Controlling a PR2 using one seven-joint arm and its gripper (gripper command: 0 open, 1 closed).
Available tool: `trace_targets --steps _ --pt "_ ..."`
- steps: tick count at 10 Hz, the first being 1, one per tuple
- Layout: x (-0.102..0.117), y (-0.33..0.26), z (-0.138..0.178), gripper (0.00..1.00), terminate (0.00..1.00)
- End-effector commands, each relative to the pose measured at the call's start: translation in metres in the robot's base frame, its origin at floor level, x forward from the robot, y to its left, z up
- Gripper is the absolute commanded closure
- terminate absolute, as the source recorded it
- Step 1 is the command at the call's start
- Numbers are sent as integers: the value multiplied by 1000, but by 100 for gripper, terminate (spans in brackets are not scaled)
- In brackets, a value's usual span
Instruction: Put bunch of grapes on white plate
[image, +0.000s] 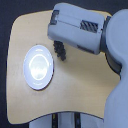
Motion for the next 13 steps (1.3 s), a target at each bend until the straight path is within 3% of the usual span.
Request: trace_targets --steps 1,5,9,13 --pt "0 20 72 100 0" --pt "-38 63 95 100 0" --pt "-93 101 84 100 0" --pt "-113 123 60 100 0"
